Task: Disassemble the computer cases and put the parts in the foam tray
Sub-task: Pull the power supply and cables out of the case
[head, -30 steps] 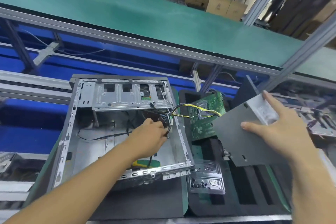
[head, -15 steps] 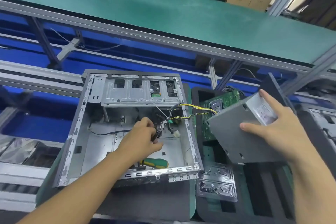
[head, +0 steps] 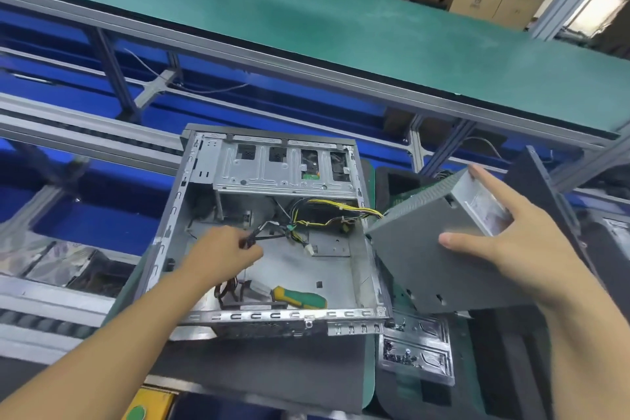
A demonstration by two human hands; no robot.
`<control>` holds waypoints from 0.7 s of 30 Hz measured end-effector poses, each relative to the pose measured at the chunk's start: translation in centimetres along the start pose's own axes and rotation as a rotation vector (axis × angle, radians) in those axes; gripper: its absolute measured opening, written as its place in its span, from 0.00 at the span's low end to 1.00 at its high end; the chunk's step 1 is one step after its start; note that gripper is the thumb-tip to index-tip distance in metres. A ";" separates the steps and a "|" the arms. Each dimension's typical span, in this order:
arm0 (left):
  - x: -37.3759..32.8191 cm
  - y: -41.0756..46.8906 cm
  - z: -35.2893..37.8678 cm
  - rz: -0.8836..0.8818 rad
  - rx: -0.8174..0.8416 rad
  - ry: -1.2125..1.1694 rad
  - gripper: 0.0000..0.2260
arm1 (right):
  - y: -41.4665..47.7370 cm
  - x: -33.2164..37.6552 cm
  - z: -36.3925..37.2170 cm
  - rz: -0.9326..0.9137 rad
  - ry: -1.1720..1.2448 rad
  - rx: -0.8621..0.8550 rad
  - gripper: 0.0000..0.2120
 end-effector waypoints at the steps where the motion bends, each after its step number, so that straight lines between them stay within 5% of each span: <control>1: 0.8 0.0 -0.1 -0.028 -0.002 -0.021 0.13 | -0.2 0.6 0.2 -0.016 0.008 0.015 0.47; 11: 3.4 1.3 -2.6 -0.103 -0.207 -0.386 0.11 | 0.0 7.5 5.3 -0.166 0.020 0.180 0.46; 17: 5.3 1.5 -3.4 -0.248 -0.180 -0.328 0.05 | 1.9 7.4 15.0 -0.293 -0.323 0.300 0.50; 21: 4.6 -0.5 -2.0 -0.205 -0.037 -0.320 0.22 | 2.8 3.9 21.3 -0.338 -0.586 0.397 0.51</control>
Point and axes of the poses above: each hand's wrist, its own y-axis towards the middle knuckle, its own z-axis out of the palm, x = y × z, the point moved 10 cm from there along y, towards the middle knuckle, and after that the axes turned 15 degrees about y, right-handed, at the moved point
